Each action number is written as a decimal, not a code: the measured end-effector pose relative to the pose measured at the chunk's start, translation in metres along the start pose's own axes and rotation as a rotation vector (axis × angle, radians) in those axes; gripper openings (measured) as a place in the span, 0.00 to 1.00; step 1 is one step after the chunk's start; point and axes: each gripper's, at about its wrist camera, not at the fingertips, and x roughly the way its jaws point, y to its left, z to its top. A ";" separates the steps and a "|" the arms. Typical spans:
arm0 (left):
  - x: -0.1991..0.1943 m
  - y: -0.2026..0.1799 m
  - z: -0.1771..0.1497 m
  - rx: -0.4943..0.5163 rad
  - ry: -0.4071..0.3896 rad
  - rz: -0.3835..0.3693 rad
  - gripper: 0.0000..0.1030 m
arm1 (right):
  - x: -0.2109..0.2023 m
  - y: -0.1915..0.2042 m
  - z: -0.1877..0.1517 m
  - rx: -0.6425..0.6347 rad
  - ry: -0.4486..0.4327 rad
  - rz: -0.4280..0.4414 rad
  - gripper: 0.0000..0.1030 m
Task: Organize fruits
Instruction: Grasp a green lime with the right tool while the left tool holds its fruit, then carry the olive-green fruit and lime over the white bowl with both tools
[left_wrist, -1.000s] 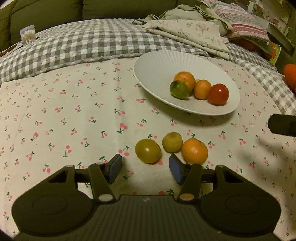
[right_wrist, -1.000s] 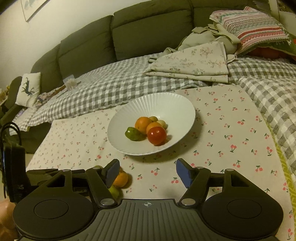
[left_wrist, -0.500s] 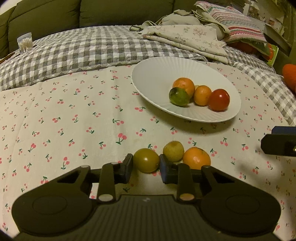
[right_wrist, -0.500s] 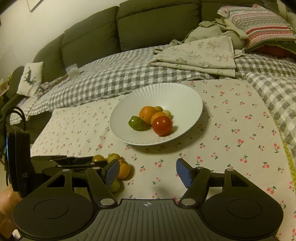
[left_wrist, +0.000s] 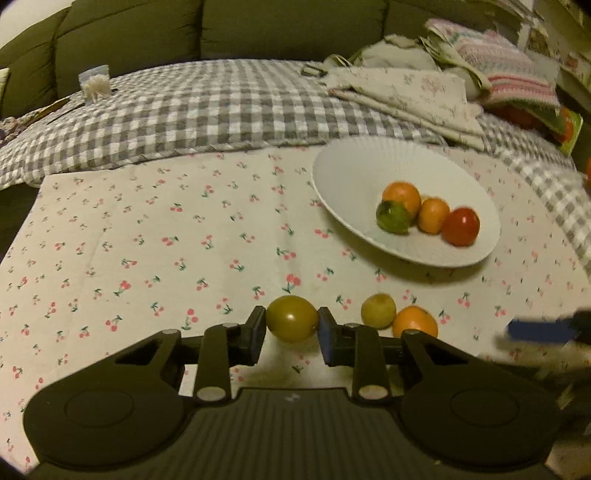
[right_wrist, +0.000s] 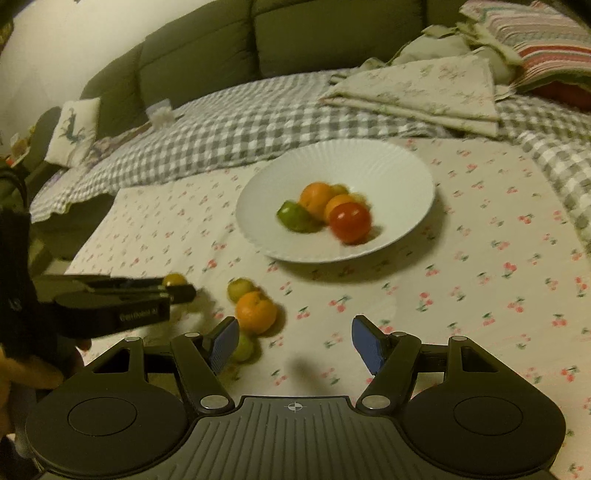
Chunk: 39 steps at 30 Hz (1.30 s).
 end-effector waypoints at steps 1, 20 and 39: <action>-0.004 0.002 0.001 -0.010 -0.005 -0.001 0.27 | 0.003 0.003 -0.002 -0.007 0.013 0.013 0.67; -0.021 0.017 0.004 -0.097 -0.001 -0.050 0.27 | 0.053 0.046 -0.020 -0.173 0.028 0.027 0.45; -0.022 0.016 0.004 -0.094 -0.011 -0.053 0.27 | 0.025 0.040 -0.004 -0.148 -0.035 0.029 0.28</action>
